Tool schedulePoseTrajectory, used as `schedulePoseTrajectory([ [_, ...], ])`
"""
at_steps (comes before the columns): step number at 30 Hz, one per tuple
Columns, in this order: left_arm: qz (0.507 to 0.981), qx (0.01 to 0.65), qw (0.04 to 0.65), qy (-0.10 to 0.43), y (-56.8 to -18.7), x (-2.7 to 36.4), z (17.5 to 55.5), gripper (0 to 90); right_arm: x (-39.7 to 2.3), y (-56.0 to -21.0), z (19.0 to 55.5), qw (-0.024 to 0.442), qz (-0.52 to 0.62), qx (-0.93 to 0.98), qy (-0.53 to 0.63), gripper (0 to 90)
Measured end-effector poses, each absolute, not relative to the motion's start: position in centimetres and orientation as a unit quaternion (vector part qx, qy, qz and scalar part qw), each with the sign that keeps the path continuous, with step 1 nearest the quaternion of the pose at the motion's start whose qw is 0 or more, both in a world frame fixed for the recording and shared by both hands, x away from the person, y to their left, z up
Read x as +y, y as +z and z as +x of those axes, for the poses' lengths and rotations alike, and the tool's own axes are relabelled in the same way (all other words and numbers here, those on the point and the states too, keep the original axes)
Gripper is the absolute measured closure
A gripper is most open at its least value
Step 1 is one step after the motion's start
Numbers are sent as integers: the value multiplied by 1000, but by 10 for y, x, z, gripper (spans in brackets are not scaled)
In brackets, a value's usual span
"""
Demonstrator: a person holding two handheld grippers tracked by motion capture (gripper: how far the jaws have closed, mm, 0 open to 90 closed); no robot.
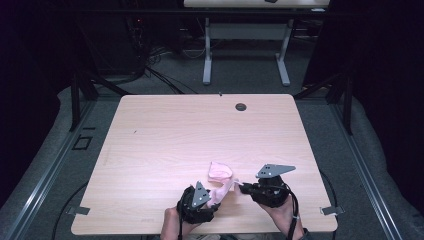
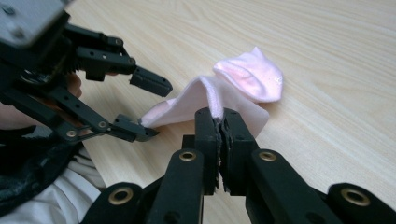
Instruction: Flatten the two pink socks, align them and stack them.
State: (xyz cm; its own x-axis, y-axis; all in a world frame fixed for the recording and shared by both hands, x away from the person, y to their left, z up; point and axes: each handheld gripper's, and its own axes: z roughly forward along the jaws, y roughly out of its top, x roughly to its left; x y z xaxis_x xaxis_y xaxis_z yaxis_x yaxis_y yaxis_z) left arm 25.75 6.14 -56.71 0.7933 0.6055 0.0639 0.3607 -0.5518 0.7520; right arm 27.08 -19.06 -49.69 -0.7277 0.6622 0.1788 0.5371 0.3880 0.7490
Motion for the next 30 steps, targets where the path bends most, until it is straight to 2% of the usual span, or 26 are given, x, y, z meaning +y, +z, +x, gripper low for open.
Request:
schedulePoseTrajectory([
  [2, 872, 272, 375, 160, -570, 59, 260, 558, -193, -496, 273, 73, 366, 827, 420, 865],
  [5, 873, 270, 377, 152, -573, 59, 262, 716, -194, -496, 273, 72, 369, 825, 422, 866],
  [6, 873, 269, 378, 151, -574, 59, 263, 716, -195, -497, 274, 69, 369, 825, 422, 865],
  [7, 873, 263, 385, 146, -573, 58, 265, 840, -198, -498, 273, 68, 371, 825, 422, 866],
  [8, 873, 263, 387, 141, -572, 59, 266, 875, -200, -500, 273, 65, 372, 824, 422, 865],
  [12, 874, 260, 391, 122, -561, 62, 267, 885, -208, -501, 271, 63, 378, 823, 419, 865],
  [13, 877, 255, 396, 93, -548, 65, 264, 885, -215, -501, 267, 58, 382, 824, 415, 865],
  [15, 879, 254, 397, 78, -542, 66, 262, 884, -222, -500, 261, 46, 386, 824, 413, 865],
  [18, 886, 249, 391, 28, -529, 65, 254, 884, -230, -498, 254, 23, 393, 826, 403, 862],
  [22, 885, 257, 387, -8, -531, 62, 256, 883, -234, -502, 257, 32, 403, 829, 386, 846],
  [24, 881, 268, 388, -23, -534, 60, 260, 882, -232, -518, 269, 38, 413, 827, 378, 758],
  [25, 878, 273, 391, -33, -535, 59, 262, 882, -231, -526, 275, 52, 418, 830, 365, 756],
  [28, 870, 290, 395, -54, -537, 61, 271, 881, -231, -547, 287, 52, 415, 825, 380, 715],
  [30, 866, 297, 397, -65, -539, 62, 275, 881, -230, -557, 294, 38, 405, 829, 385, 656],
])
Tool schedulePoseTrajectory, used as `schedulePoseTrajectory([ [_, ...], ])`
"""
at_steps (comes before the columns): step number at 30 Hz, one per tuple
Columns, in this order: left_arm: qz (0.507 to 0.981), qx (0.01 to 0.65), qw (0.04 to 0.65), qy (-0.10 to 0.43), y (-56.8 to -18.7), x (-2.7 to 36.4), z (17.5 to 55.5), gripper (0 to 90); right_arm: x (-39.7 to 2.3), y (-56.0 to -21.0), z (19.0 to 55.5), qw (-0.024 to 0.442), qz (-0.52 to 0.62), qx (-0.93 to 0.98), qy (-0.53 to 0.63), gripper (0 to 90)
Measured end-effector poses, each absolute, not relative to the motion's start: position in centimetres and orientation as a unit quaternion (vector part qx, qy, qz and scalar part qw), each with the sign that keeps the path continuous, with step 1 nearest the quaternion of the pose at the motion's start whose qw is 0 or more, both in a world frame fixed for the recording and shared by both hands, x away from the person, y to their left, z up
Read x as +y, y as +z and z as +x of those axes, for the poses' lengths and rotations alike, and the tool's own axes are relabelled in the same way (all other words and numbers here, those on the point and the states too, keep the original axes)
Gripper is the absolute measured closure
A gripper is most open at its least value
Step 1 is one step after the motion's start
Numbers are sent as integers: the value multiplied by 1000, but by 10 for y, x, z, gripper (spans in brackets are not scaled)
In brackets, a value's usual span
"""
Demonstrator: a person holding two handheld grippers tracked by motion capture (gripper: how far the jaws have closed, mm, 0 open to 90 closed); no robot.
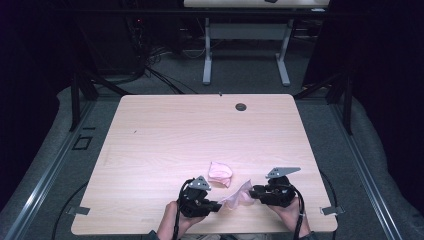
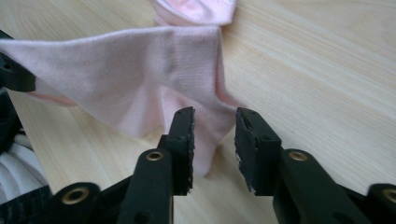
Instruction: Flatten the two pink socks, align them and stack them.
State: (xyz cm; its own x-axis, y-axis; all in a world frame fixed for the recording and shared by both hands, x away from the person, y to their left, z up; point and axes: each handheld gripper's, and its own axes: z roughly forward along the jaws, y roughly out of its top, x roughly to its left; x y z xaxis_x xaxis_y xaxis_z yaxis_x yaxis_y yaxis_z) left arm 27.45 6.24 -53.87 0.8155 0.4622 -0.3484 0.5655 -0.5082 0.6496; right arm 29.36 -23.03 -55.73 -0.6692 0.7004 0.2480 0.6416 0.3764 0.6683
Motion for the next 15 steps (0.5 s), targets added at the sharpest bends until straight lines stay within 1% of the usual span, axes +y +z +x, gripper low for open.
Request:
schedulePoseTrajectory([
  [1, 865, 298, 396, -70, -540, 63, 276, 880, -229, -561, 295, 40, 399, 825, 399, 638],
  [3, 864, 303, 393, -84, -542, 66, 283, 877, -230, -564, 300, 41, 385, 828, 405, 566],
  [5, 862, 307, 392, -94, -545, 67, 288, 872, -231, -564, 306, 36, 375, 827, 417, 549],
  [6, 863, 308, 389, -99, -546, 68, 292, 869, -230, -563, 310, 42, 376, 826, 419, 542],
  [7, 860, 309, 391, -109, -547, 69, 296, 861, -229, -562, 315, 39, 376, 825, 420, 542],
  [12, 862, 315, 379, -120, -553, 74, 310, 817, -213, -561, 341, 26, 358, 840, 407, 535],
  [14, 861, 323, 374, -119, -555, 78, 313, 771, -203, -565, 352, 28, 358, 852, 381, 541],
  [15, 861, 325, 374, -117, -556, 79, 313, 742, -201, -566, 355, 23, 354, 855, 378, 561],
])
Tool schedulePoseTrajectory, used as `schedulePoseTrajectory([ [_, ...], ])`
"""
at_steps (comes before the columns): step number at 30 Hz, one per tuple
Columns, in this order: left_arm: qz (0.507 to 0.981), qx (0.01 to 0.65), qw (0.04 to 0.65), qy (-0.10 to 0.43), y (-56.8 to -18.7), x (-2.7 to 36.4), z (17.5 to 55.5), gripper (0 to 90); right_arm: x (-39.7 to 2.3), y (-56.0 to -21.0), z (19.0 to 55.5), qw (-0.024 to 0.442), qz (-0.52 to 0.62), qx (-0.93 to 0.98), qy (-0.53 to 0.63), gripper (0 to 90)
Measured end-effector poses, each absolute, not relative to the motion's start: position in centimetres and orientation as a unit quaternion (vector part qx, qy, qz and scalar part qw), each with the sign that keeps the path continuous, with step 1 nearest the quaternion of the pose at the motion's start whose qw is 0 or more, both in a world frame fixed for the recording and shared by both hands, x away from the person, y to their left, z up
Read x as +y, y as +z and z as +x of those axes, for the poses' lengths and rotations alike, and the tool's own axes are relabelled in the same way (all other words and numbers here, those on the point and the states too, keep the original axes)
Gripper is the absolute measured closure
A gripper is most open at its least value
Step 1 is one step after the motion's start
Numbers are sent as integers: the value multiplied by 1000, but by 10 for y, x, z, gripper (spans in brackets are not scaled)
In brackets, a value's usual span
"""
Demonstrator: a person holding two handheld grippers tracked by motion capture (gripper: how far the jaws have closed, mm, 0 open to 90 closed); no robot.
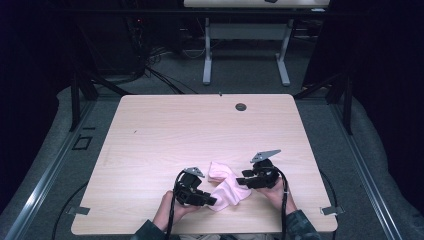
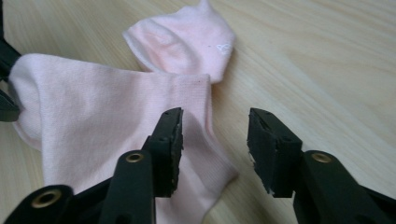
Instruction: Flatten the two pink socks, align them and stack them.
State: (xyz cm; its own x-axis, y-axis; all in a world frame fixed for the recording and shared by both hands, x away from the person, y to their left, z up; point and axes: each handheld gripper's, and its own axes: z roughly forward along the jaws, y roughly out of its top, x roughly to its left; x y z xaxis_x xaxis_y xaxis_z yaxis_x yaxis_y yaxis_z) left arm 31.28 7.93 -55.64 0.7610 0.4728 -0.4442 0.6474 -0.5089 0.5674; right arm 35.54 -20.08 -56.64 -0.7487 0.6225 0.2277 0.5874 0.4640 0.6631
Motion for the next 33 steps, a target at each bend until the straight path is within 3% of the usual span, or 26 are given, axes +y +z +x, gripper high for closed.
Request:
schedulePoseTrajectory([
  [3, 858, 340, 369, -108, -560, 84, 306, 615, -194, -570, 354, 22, 351, 869, 347, 630],
  [6, 858, 356, 362, -81, -563, 88, 297, 580, -193, -571, 346, 44, 348, 871, 344, 758],
  [9, 857, 365, 359, -56, -567, 88, 291, 642, -195, -573, 342, 41, 352, 866, 353, 841],
  [12, 864, 362, 347, -34, -567, 85, 289, 803, -198, -571, 336, 32, 367, 861, 352, 853],
  [17, 870, 351, 344, -42, -566, 85, 290, 872, -206, -558, 316, 31, 396, 844, 360, 855],
  [26, 883, 335, 323, -64, -564, 90, 296, 862, -208, -556, 273, 26, 433, 840, 327, 847],
  [29, 883, 335, 323, -55, -565, 89, 297, 792, -207, -560, 268, 31, 436, 840, 322, 795],
  [30, 882, 338, 324, -53, -565, 90, 297, 695, -209, -560, 267, 32, 432, 838, 332, 715],
  [32, 875, 339, 341, -48, -562, 95, 296, 660, -212, -557, 267, 45, 434, 834, 337, 639],
  [33, 871, 344, 348, -43, -560, 98, 296, 602, -214, -554, 268, 45, 429, 834, 345, 598],
])
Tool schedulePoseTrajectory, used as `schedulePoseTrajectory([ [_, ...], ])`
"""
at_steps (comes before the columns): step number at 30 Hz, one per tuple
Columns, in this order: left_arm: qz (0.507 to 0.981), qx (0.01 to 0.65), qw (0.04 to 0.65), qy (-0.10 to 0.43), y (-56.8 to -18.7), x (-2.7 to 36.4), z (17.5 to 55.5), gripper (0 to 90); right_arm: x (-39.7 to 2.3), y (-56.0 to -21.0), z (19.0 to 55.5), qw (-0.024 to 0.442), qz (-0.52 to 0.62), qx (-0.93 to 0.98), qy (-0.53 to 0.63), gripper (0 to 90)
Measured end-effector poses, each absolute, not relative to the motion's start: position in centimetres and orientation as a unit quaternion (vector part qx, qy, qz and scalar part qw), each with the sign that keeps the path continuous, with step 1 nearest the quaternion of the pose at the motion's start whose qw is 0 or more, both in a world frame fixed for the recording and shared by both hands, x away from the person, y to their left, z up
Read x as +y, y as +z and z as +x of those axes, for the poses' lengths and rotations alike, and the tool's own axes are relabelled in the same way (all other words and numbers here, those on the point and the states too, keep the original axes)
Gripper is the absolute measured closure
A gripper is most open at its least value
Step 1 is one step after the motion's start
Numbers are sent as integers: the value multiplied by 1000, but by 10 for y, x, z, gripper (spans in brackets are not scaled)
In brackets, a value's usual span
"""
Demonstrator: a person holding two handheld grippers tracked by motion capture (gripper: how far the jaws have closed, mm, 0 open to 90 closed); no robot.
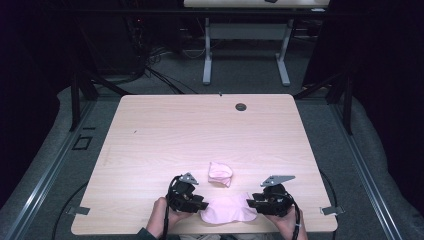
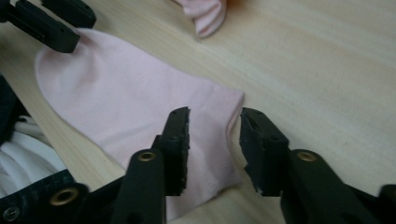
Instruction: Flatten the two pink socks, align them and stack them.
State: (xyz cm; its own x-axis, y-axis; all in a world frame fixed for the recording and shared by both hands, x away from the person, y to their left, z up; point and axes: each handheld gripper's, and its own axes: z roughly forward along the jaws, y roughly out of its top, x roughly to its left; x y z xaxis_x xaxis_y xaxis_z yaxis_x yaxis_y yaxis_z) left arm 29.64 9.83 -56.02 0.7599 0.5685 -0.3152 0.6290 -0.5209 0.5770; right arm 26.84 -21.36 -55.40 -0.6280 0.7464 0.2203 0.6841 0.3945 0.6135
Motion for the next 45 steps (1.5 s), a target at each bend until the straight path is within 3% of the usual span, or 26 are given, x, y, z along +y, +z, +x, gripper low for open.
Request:
schedulePoseTrajectory([
  [5, 854, 367, 370, 14, -555, 114, 298, 298, -210, -531, 280, 81, 396, 844, 354, 478],
  [8, 840, 383, 381, 47, -552, 125, 299, 215, -198, -520, 290, 102, 365, 856, 351, 491],
  [11, 835, 389, 384, 60, -550, 131, 299, 157, -172, -514, 301, 112, 303, 882, 343, 564],
  [16, 833, 395, 383, 61, -553, 135, 301, 155, -137, -525, 311, 141, 244, 904, 320, 619],
  [20, 832, 396, 384, 59, -554, 136, 305, 157, -119, -531, 330, 146, 239, 907, 315, 471],
  [24, 831, 401, 381, 52, -557, 134, 309, 160, -108, -544, 353, 128, 241, 919, 284, 449],
  [27, 831, 400, 382, 52, -557, 134, 309, 168, -103, -556, 360, 112, 240, 928, 261, 512],
  [32, 831, 401, 384, 47, -560, 134, 312, 174, -110, -561, 363, 106, 261, 919, 276, 763],
  [35, 831, 398, 385, 48, -559, 132, 312, 174, -119, -560, 367, 68, 293, 905, 301, 794],
  [39, 833, 398, 382, 48, -558, 133, 312, 174, -140, -550, 364, -29, 349, 862, 367, 785],
  [41, 832, 400, 381, 48, -559, 134, 313, 173, -147, -543, 356, -1, 364, 860, 359, 775],
  [43, 833, 398, 381, 46, -560, 133, 314, 172, -148, -537, 345, 78, 376, 865, 322, 734],
  [45, 834, 397, 382, 46, -561, 129, 315, 171, -151, -542, 342, 86, 385, 868, 303, 674],
])
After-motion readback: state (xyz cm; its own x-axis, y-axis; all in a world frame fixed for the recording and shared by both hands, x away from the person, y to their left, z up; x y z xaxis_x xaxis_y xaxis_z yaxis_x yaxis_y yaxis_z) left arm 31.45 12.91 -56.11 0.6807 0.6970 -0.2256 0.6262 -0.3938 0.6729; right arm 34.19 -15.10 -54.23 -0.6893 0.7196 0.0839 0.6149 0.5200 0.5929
